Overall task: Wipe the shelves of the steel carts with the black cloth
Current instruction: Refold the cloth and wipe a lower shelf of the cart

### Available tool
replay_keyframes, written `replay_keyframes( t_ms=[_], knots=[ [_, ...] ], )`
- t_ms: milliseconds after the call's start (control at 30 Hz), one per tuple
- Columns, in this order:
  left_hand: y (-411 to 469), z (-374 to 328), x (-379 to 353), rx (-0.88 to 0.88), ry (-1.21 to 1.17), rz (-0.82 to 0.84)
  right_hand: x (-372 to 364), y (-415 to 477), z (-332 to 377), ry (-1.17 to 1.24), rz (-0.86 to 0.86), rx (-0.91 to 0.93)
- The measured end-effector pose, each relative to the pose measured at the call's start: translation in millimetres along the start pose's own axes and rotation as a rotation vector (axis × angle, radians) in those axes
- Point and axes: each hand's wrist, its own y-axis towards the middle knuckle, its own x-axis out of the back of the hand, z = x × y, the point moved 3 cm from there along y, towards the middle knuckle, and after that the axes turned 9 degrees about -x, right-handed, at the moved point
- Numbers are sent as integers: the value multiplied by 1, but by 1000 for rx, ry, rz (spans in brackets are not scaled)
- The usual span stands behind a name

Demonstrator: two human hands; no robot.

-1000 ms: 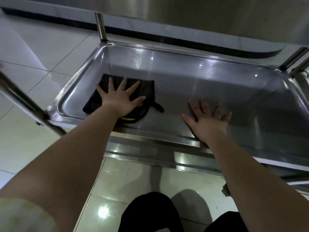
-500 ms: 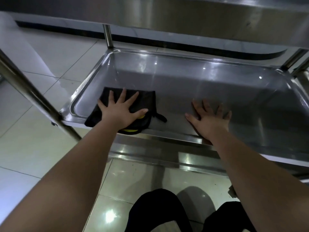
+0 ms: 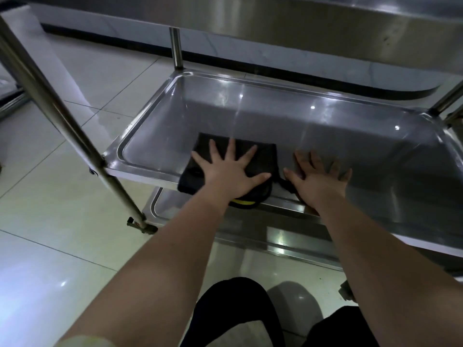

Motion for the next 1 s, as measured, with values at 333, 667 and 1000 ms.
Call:
replay_keyframes(
  t_ms=[333,667,1000],
  knots=[
    [-21,142,19,198,-73,-5,1,1,0,6,1,5],
    [-16,79,12,153,-34,18,-1,-1,1,-22,-12,5],
    [-17,48,3,66,-43,-56,2,-2,-4,18,15,27]
  ],
)
